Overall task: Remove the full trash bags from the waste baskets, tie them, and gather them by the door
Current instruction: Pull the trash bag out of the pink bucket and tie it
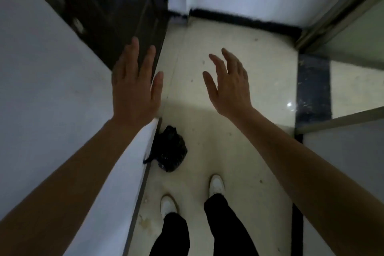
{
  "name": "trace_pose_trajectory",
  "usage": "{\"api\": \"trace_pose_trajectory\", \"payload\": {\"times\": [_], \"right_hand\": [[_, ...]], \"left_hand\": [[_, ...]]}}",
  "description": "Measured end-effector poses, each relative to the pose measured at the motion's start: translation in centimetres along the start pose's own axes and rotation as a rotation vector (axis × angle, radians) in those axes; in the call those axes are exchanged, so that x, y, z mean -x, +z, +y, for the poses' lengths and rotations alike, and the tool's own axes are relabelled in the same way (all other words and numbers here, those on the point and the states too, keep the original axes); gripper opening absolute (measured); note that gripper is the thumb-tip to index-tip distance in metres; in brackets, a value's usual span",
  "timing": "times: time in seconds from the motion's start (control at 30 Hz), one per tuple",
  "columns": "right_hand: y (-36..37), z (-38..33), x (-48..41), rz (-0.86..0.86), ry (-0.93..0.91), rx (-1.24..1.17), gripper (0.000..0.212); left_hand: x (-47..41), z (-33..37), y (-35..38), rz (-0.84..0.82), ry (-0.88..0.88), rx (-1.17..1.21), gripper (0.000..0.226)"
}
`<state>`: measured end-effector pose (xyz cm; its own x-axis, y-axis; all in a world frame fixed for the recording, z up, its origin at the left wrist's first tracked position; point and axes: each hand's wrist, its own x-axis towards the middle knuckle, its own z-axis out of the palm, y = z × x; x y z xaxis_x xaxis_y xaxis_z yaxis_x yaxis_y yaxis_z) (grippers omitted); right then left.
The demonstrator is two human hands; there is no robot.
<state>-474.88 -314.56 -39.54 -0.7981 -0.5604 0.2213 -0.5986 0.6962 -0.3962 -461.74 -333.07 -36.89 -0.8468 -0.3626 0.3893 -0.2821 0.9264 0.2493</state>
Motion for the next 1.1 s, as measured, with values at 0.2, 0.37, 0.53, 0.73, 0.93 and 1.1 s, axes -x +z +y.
{"api": "trace_pose_trajectory", "payload": {"times": [0.2, 0.37, 0.53, 0.73, 0.93, 1.1], "right_hand": [[-22.2, -3.0, 2.3, 0.437, 0.0, 0.151, 0.055], [-36.2, -2.8, 10.3, 0.65, 0.106, 0.331, 0.056], [-47.1, -2.0, 24.0, 0.744, 0.363, 0.561, 0.06], [-54.1, -3.9, 44.3, 0.767, 0.615, 0.717, 0.067], [-59.4, -9.3, 72.6, 0.784, 0.883, 0.939, 0.071], [-61.1, -15.4, 96.9, 0.798, 1.17, 1.112, 0.073]], "left_hand": [[-7.2, 9.7, -15.5, 0.18, 0.263, 0.064, 0.064], [-8.0, 21.0, -22.0, 0.198, 0.474, 0.231, 0.067], [-3.6, 34.2, -27.3, 0.157, 0.681, 0.273, 0.076], [9.1, 46.7, -33.0, 0.089, 0.936, 0.389, 0.089], [30.8, 61.0, -41.2, 0.113, 1.215, 0.646, 0.08], [54.7, 69.8, -46.6, 0.029, 1.41, 0.839, 0.075]]}}
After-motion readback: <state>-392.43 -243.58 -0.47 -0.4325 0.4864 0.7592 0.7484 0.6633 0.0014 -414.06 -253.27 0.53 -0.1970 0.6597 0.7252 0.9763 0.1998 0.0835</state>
